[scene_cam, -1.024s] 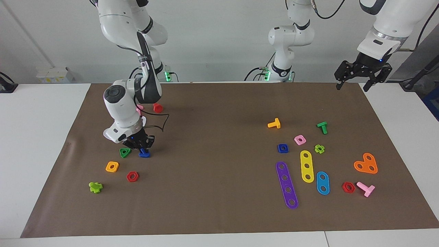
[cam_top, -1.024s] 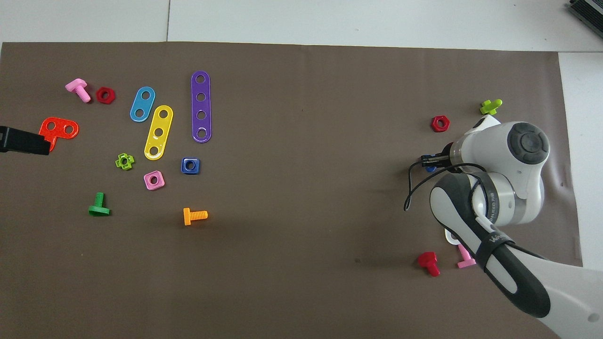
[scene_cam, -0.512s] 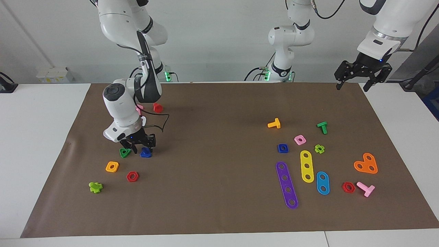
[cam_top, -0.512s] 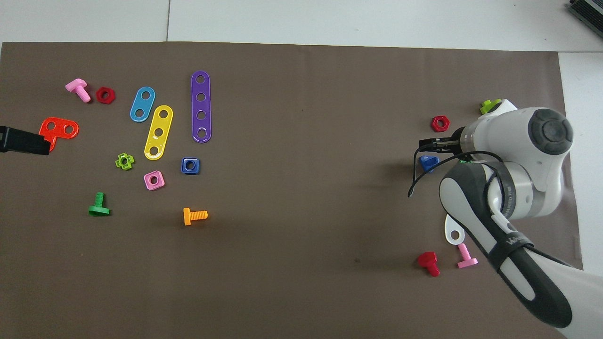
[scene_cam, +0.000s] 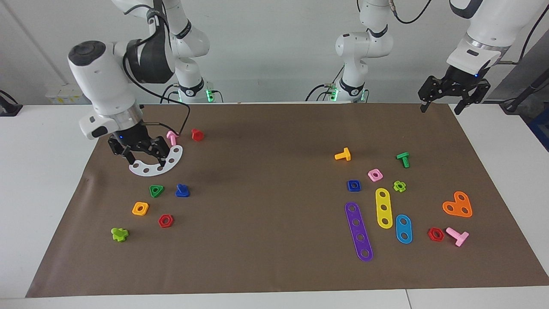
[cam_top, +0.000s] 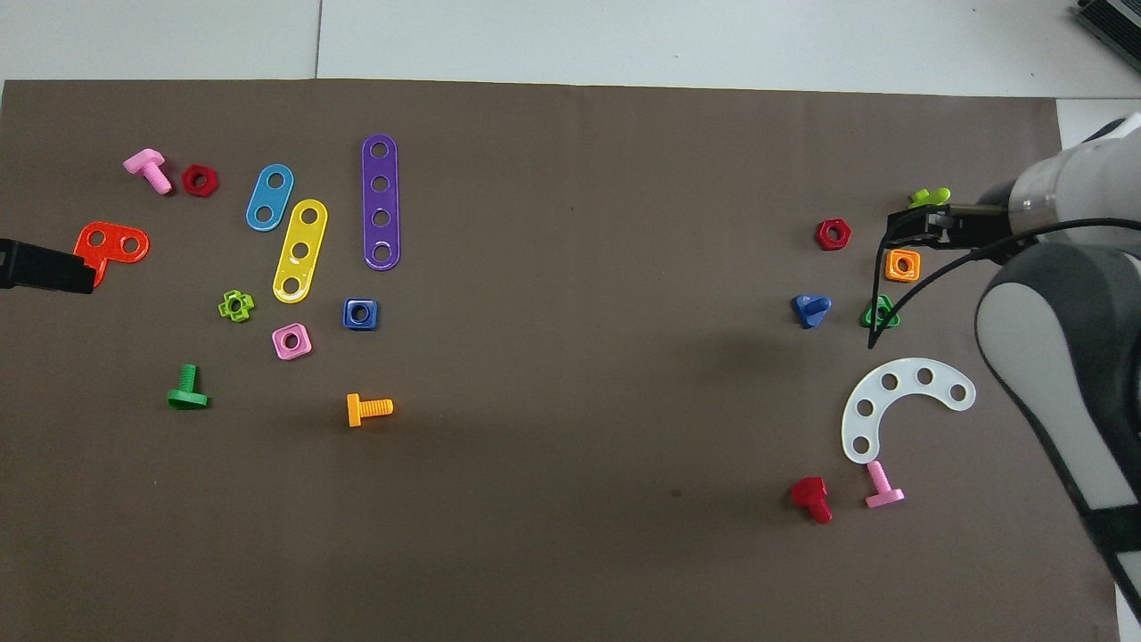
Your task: Unscrew and place screws in storage area
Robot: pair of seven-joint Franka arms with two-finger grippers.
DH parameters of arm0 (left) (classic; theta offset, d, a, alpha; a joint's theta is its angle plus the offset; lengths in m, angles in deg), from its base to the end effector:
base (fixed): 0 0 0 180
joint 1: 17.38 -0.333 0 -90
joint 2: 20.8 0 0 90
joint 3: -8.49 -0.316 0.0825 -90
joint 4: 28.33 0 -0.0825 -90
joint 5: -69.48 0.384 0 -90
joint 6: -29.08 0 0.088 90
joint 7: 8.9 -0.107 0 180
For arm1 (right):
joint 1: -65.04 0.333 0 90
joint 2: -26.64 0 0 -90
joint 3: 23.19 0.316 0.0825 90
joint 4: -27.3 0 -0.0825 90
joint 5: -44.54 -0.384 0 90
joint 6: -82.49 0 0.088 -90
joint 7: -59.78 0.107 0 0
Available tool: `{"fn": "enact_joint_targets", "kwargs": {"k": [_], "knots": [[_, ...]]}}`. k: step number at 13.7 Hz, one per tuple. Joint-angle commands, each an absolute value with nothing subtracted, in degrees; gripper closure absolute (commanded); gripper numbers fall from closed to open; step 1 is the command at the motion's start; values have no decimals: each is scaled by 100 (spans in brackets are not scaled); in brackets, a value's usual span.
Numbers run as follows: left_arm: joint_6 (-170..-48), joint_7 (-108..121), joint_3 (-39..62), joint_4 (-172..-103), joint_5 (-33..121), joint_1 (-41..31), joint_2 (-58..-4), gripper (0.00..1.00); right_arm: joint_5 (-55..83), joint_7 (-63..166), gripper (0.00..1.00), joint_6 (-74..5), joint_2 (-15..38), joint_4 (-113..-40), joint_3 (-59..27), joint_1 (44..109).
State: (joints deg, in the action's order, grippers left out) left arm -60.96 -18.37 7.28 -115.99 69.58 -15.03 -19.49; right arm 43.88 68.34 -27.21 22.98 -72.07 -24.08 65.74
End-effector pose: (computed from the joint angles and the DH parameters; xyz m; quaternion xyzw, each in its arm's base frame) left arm 0.5478 -0.0106 0.6565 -0.9952 0.0924 -0.0321 0.0030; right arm 0.5950 -0.0009 0.5408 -0.9953 0.0777 -0.0577 0.0093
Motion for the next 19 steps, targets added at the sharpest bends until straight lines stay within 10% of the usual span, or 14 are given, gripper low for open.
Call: {"fn": "enact_joint_targets", "kwargs": {"k": [1,8,19], "knots": [[-6083,-1918,752,-11790,6852,-1580,-1772,0,4437,6918,0,-1827,2646,-6791,-2363,6390],[-6075,-1918,752,-11798,6852,-1580,-1772,0,4428,6550,0,-391,2725,-5926,-2434,6213],[-6075,-1918,752,-11798,6852,-1580,-1772,0,4656,6241,0,-364,2875,-6147,-2619,6539]]}}
